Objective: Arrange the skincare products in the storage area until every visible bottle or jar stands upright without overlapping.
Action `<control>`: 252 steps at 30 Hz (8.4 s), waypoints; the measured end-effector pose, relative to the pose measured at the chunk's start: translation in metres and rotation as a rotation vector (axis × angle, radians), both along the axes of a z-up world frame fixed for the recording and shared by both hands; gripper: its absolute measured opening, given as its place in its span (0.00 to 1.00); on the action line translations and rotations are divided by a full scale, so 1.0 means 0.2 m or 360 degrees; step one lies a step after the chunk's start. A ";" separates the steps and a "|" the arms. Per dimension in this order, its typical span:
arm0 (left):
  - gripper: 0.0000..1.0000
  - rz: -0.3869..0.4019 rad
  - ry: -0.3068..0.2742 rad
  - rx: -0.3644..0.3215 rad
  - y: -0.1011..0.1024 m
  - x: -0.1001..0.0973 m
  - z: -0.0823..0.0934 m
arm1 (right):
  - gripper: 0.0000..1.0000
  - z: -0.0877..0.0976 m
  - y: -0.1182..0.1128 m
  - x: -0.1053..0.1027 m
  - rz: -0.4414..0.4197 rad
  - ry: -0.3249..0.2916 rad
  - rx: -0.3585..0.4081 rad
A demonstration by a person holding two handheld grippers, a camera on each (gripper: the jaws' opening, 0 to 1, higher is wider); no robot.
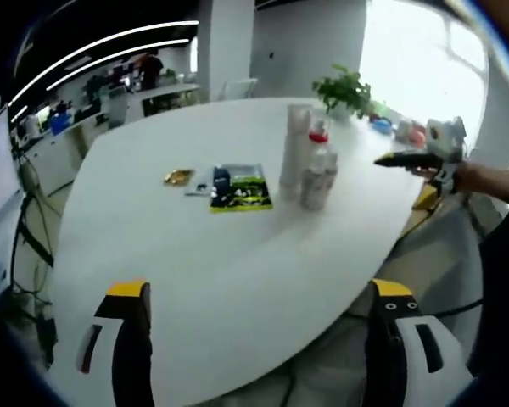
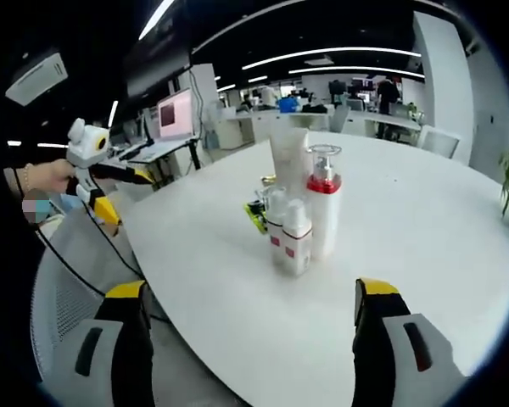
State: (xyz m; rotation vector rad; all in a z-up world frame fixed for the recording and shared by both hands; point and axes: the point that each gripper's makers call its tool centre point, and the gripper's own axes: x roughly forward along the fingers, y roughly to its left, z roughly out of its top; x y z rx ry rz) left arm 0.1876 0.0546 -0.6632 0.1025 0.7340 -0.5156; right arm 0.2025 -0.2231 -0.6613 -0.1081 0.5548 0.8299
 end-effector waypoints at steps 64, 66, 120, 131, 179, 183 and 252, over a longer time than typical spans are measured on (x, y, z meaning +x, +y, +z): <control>0.95 -0.0119 0.0249 0.0249 -0.39 0.70 -0.29 | 0.99 -0.12 -0.05 0.08 -0.0121 0.0148 0.0007; 0.95 -0.0131 0.0256 0.0257 -0.41 0.70 -0.30 | 0.99 -0.13 -0.05 0.09 -0.0132 0.0154 0.0013; 0.85 -0.0130 0.0402 0.0416 -0.58 1.15 -0.56 | 0.99 -0.23 -0.11 0.11 -0.0251 0.0257 0.0020; 0.67 -0.0129 0.0390 0.0413 -0.57 1.19 -0.56 | 0.99 -0.24 -0.13 0.11 -0.0266 0.0261 0.0020; 0.11 0.0023 0.0273 0.0281 -0.41 1.16 -0.37 | 0.97 -0.16 -0.07 0.12 -0.0226 0.0205 0.0078; 0.11 0.0032 0.0264 0.0267 -0.41 1.08 -0.31 | 0.97 -0.13 -0.05 0.11 -0.0210 0.0196 0.0089; 0.10 -0.0084 -0.0117 -0.0080 -0.62 0.22 0.28 | 0.78 0.31 0.35 -0.03 0.0151 0.0165 0.0532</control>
